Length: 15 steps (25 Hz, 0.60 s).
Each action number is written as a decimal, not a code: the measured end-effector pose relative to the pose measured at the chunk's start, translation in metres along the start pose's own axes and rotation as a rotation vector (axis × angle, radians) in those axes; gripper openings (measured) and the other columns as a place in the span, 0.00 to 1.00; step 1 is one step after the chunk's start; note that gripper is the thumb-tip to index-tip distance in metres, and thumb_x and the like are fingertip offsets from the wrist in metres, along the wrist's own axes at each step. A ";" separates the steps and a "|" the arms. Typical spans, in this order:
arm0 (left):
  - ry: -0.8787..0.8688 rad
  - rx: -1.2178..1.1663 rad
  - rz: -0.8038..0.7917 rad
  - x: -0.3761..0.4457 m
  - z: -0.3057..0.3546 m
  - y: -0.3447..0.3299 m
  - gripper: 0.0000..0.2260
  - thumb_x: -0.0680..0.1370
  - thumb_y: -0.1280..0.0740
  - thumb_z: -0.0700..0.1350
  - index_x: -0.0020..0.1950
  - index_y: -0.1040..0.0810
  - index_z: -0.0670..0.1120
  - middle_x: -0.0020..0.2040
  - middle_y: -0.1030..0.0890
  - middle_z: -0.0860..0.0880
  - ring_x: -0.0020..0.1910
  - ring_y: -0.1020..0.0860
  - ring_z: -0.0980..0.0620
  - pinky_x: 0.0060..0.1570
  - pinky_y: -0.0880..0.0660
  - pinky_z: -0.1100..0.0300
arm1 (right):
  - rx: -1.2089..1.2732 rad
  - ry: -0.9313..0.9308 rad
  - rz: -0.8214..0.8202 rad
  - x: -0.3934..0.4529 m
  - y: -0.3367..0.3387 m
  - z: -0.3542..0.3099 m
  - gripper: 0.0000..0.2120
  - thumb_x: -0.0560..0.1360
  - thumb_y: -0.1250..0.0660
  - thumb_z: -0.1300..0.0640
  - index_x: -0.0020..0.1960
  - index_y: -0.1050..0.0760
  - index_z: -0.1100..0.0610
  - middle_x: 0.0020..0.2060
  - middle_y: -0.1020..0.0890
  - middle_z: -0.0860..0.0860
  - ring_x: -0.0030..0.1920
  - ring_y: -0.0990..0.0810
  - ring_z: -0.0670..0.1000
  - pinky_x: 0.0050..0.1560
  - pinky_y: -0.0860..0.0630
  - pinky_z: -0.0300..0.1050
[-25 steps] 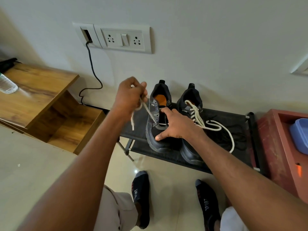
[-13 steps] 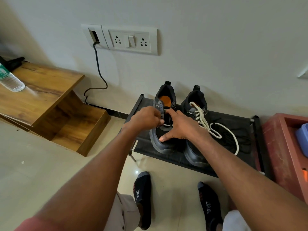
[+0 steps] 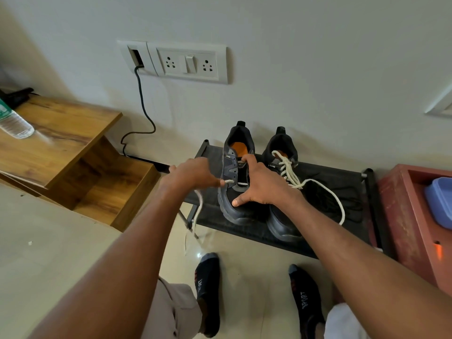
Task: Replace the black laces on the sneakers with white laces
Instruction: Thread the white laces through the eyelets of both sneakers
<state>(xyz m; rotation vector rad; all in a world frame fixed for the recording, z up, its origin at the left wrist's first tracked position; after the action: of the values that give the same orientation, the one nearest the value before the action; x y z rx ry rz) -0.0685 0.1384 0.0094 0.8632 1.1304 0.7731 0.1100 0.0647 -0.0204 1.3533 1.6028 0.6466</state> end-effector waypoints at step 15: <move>0.043 -0.443 -0.208 -0.006 0.033 -0.029 0.17 0.81 0.29 0.56 0.50 0.22 0.42 0.43 0.17 0.46 0.35 0.17 0.51 0.32 0.28 0.59 | -0.046 -0.131 0.001 -0.003 0.020 -0.004 0.09 0.81 0.30 0.54 0.51 0.22 0.61 0.33 0.16 0.55 0.27 0.17 0.50 0.28 0.23 0.42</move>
<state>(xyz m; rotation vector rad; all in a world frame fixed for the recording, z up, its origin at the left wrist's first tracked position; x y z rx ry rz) -0.0361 0.1139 -0.0075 0.3537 1.0138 0.8288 0.1158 0.0675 -0.0005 1.3349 1.4741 0.5800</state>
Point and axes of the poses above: each hand's wrist, its own x-axis towards the middle knuckle, its own y-axis out of the back of the hand, z = x × y, the point moved 2 cm from there along x, towards the middle knuckle
